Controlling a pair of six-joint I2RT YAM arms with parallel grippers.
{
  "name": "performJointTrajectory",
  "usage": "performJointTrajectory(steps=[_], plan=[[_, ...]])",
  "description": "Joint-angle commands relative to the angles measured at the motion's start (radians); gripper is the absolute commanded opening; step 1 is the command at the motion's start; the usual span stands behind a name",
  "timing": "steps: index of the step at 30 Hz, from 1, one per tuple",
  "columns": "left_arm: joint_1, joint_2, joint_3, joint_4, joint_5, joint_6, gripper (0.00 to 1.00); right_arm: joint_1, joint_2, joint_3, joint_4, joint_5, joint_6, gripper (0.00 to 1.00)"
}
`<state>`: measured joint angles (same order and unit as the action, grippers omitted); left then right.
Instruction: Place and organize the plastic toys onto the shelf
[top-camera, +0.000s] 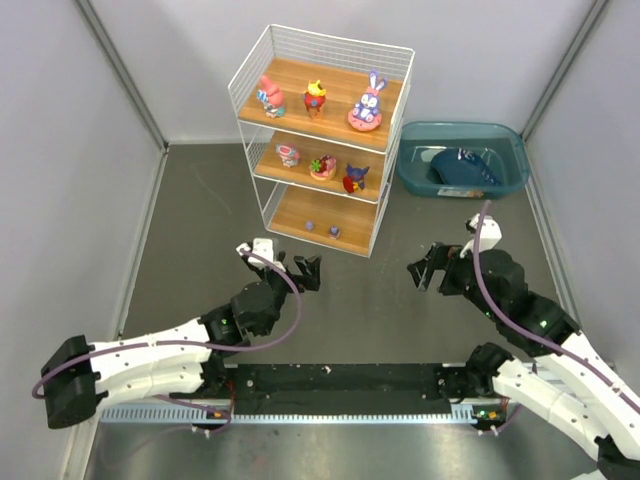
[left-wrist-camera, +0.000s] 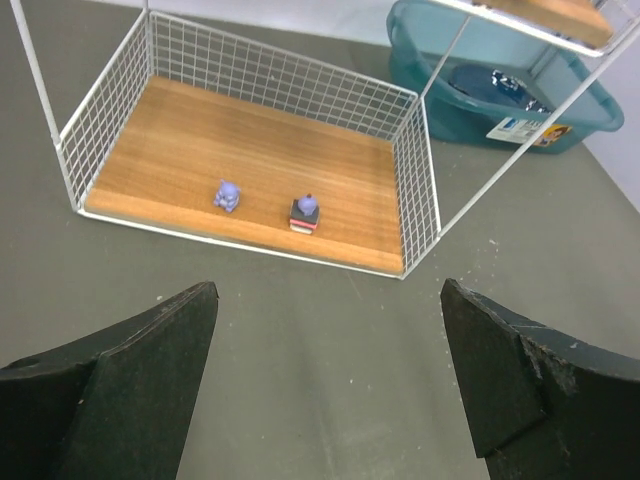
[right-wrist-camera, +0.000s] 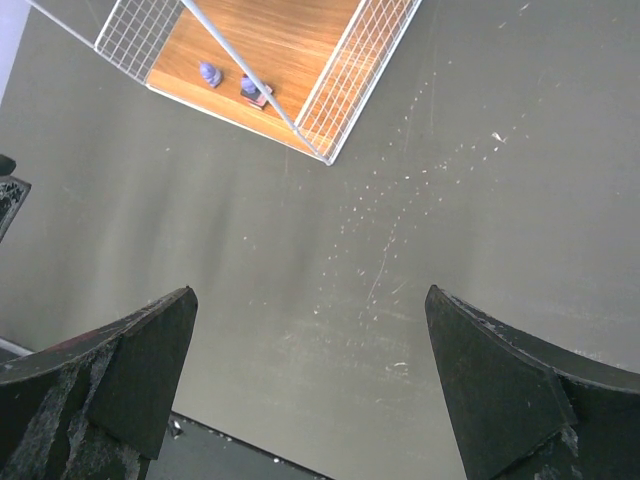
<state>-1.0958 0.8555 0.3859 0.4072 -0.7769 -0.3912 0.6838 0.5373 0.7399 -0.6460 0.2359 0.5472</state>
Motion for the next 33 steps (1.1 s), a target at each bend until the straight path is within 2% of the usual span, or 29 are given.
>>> performJointTrajectory(steps=[1,26,29,33], plan=[[-0.003,-0.024,-0.024,-0.036,-0.032,-0.067,0.99,-0.012,0.019,-0.017,0.051,0.032,0.022,0.99],[-0.001,0.001,-0.076,-0.103,-0.113,-0.155,0.99,-0.012,0.084,-0.027,0.078,0.077,0.056,0.99],[0.001,0.013,-0.053,-0.128,-0.117,-0.133,0.99,-0.012,0.101,-0.020,0.088,0.082,0.065,0.99],[-0.001,0.072,0.033,-0.258,-0.131,-0.140,0.99,-0.012,0.109,-0.023,0.095,0.079,0.072,0.99]])
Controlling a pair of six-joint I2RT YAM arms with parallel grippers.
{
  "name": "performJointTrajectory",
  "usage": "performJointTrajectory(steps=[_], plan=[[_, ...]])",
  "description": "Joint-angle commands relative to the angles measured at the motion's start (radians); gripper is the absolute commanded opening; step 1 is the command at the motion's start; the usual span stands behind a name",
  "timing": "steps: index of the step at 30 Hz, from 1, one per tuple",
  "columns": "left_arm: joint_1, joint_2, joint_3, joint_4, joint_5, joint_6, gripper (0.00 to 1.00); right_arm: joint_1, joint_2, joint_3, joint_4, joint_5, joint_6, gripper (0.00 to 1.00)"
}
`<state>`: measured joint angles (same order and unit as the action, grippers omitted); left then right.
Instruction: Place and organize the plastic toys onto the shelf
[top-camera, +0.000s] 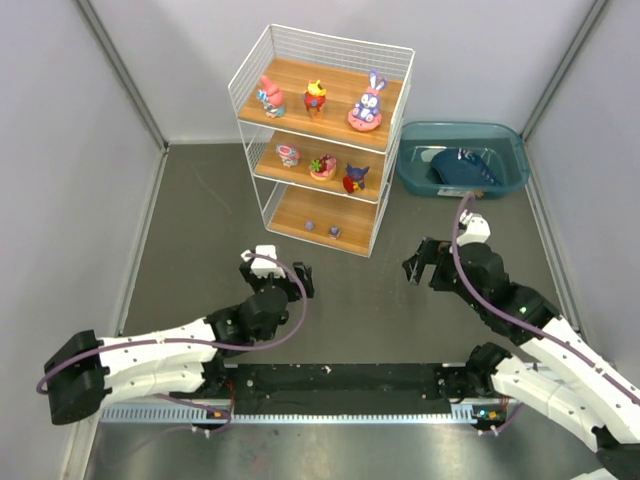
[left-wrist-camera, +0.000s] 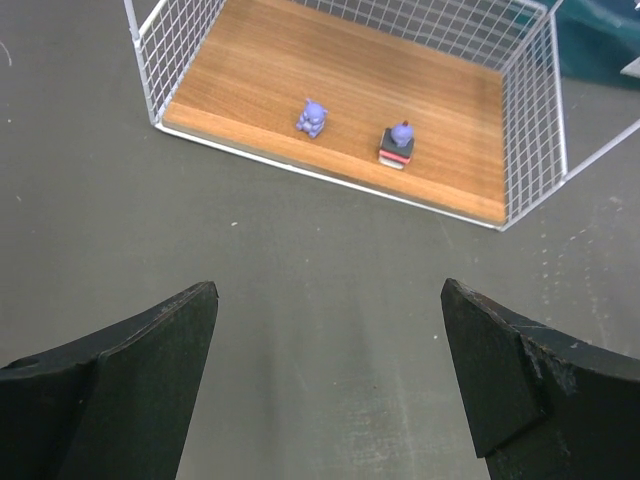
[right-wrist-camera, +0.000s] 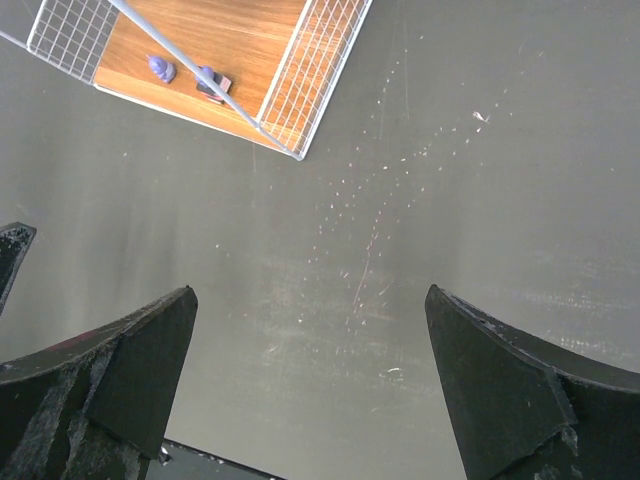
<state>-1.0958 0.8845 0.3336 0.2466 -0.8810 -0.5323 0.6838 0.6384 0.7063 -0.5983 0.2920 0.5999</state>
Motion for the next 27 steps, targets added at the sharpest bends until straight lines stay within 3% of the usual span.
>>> performJointTrajectory(steps=[1,7,27], plan=[[0.001,0.056,0.099,-0.118,-0.027,-0.009,0.99,-0.013,0.009,0.006,0.049,0.022,0.020,0.99],[-0.001,0.094,0.186,-0.312,-0.036,-0.104,0.99,-0.010,0.007,-0.005,0.055,0.029,0.023,0.99],[-0.001,-0.009,0.196,-0.438,-0.059,-0.150,0.99,-0.013,0.029,-0.036,0.094,0.012,0.046,0.99]])
